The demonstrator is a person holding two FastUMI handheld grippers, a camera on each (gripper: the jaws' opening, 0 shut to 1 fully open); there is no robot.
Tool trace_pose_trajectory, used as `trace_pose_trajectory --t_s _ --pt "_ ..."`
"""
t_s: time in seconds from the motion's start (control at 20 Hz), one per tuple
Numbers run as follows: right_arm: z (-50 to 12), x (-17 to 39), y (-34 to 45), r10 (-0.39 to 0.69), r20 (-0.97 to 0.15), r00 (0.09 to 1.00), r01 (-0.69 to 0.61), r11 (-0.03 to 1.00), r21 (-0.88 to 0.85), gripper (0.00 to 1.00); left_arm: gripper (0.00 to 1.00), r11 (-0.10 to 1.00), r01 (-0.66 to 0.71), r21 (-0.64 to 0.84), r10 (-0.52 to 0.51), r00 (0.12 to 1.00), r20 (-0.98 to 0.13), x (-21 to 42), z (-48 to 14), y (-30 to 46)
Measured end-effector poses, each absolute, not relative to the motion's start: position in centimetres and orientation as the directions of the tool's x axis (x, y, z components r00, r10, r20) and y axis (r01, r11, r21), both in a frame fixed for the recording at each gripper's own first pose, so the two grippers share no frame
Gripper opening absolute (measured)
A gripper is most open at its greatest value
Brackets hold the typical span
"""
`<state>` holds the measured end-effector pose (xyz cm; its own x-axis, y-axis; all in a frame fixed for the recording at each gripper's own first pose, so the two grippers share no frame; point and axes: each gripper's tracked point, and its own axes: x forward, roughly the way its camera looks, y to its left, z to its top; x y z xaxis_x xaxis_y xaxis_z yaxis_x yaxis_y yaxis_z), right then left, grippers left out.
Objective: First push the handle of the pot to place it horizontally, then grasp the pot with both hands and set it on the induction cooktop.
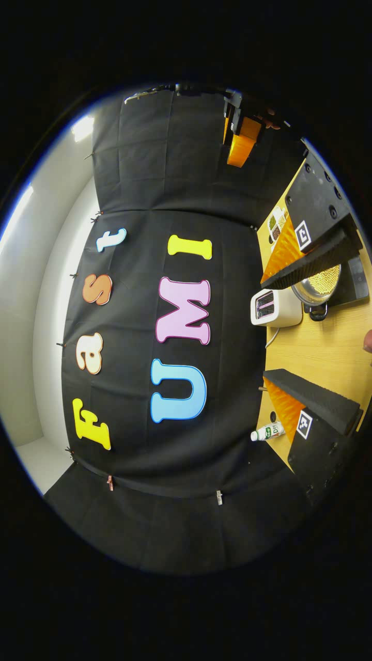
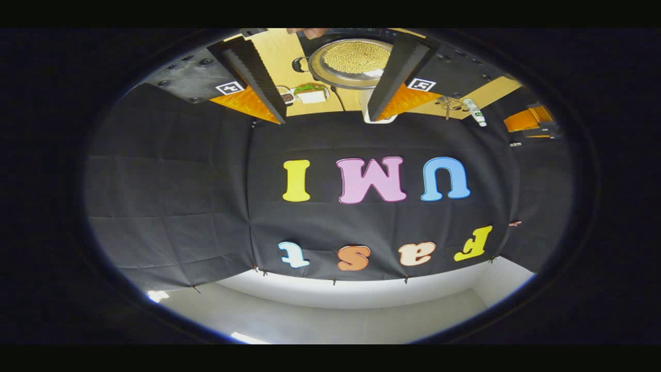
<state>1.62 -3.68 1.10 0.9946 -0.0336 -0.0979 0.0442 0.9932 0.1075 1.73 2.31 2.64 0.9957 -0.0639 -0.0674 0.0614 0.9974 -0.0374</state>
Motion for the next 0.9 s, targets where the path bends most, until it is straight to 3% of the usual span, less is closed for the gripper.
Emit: trace_pose_trajectory --t_s 0.9 --pt "0.57 2.04 -4.17 -0.041 -0.112 0.993 0.052 0.993 0.103 0.98 0.96 0.997 0.066 -0.034 -0.068 0.996 -0.056 1.9 2.35 1.91"
